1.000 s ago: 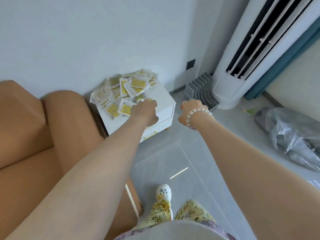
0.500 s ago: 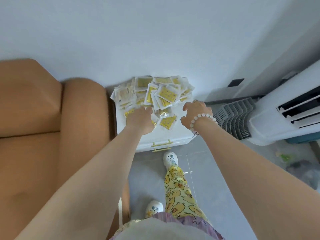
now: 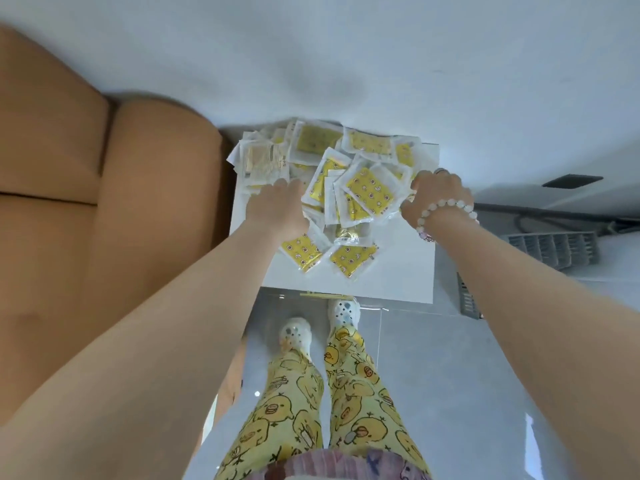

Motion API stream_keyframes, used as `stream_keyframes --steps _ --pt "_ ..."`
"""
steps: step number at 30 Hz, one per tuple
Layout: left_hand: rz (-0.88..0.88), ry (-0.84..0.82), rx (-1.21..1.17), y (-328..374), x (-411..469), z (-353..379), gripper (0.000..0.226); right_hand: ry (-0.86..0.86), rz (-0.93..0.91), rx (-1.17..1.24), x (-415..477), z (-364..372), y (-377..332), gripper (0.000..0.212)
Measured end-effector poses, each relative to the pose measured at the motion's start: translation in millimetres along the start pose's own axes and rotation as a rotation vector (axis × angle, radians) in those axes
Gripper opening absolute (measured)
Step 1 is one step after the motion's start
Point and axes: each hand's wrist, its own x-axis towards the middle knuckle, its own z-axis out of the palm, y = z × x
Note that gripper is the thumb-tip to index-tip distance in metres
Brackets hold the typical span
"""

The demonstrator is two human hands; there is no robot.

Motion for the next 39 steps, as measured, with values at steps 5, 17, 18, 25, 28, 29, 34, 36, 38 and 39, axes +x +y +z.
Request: stream_keyframes --steps 5,17,18,25,28,29,34,36,38,39 --pt "-0.043 -0.072 -0.107 -3.1 41.3 39.7 0.056 -0.027 0.044 0.088 57.3 45.0 -5.0 0.061" --pt "0.119 0.125 0.056 -4.9 106.5 93.0 0.047 -0.025 0.179 0.341 125.0 97.9 -16.2 0.110" --pt "0.100 0.151 0.070 -2.3 107.8 93.1 0.045 -0.031 0.190 0.359 125.1 98.3 -16.9 0.109" --pt "0.055 0.185 0.010 18.0 96.9 86.3 0.040 0.061 0.209 0.179 105.8 93.2 -23.2 0.094" --pt "-0.076 0.118 -0.223 35.1 88.6 85.1 0.043 0.017 0.233 0.218 98.5 91.3 -18.2 0.089" --pt "-0.149 0.084 -0.329 42.1 86.8 86.4 0.045 -0.009 0.240 0.276 95.5 89.0 -16.5 0.086" --pt "-0.453 -0.043 -0.649 71.7 84.5 98.0 0.073 -0.098 0.275 0.736 85.6 89.4 -1.8 0.068" --pt "-0.530 -0.051 -0.739 78.4 87.0 100.1 0.079 -0.095 0.331 0.925 81.1 92.3 7.1 0.056" --pt "-0.593 -0.061 -0.836 83.7 90.7 100.2 0.084 -0.095 0.375 1.093 76.8 97.5 15.2 0.035" --pt "-0.613 -0.064 -0.861 85.3 92.6 100.4 0.087 -0.096 0.394 1.162 73.7 98.9 17.5 0.027"
